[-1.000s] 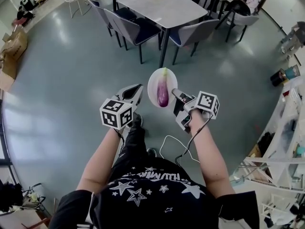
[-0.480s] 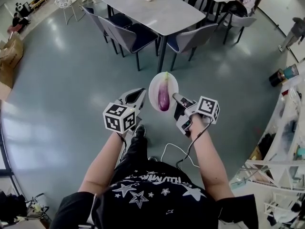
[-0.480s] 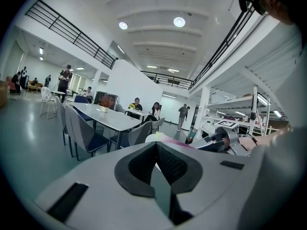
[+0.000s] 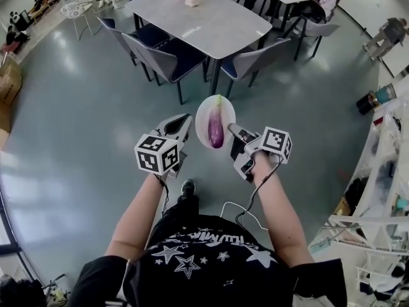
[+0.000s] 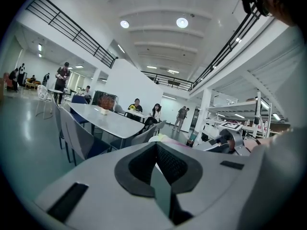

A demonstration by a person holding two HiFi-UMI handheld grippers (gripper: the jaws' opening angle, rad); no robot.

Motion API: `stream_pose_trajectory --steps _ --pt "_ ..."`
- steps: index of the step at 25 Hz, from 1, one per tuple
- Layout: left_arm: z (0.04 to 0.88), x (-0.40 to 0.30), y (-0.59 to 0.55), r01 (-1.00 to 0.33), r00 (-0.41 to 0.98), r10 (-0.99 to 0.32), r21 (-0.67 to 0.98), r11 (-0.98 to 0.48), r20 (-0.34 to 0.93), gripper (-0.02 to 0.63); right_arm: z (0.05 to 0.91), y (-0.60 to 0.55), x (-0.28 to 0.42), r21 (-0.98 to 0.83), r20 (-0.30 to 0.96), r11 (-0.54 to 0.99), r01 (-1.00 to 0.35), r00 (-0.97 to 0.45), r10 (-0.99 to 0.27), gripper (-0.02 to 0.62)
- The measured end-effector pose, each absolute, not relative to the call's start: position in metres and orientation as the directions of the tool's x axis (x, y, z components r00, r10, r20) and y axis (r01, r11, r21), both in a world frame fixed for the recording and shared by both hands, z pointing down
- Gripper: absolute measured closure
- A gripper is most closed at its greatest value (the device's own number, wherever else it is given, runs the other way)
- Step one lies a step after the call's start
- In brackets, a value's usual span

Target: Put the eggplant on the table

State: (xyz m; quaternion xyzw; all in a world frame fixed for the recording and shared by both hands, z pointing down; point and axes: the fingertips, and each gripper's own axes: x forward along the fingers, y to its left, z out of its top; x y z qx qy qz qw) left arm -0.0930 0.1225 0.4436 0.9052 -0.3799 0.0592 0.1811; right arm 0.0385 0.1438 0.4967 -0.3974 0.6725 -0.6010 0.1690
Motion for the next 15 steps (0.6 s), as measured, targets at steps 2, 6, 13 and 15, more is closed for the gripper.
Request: stream_pose_trajectory --steps 2,6,13,15 --pt "0.443 -0.096 0.106 -0.707 0.706 -0.665 0.294 -0.644 0.242 0.598 0.493 0.129 0.035 -0.941 0.254 -0.039 -0.336 -0.625 -0.738 0.569" --pt "0.444 -0.103 0.075 -0.693 0.72 -0.65 0.307 -0.653 0.243 0.598 0.492 0.098 0.026 -0.94 0.258 -0.046 -0.337 -0.618 -0.743 0.569" --pt "0.444 -0.116 0.026 -0.67 0.742 -0.626 0.319 -0.671 0.241 0.598 0.492 0.056 0.008 -0.935 0.272 -0.055 -0.35 -0.609 -0.745 0.569" --pt "0.442 -0.119 0.012 -0.663 0.748 -0.619 0.318 -0.678 0.238 0.598 0.492 0.044 0.003 -0.933 0.277 -0.057 -0.356 -0.605 -0.746 0.569"
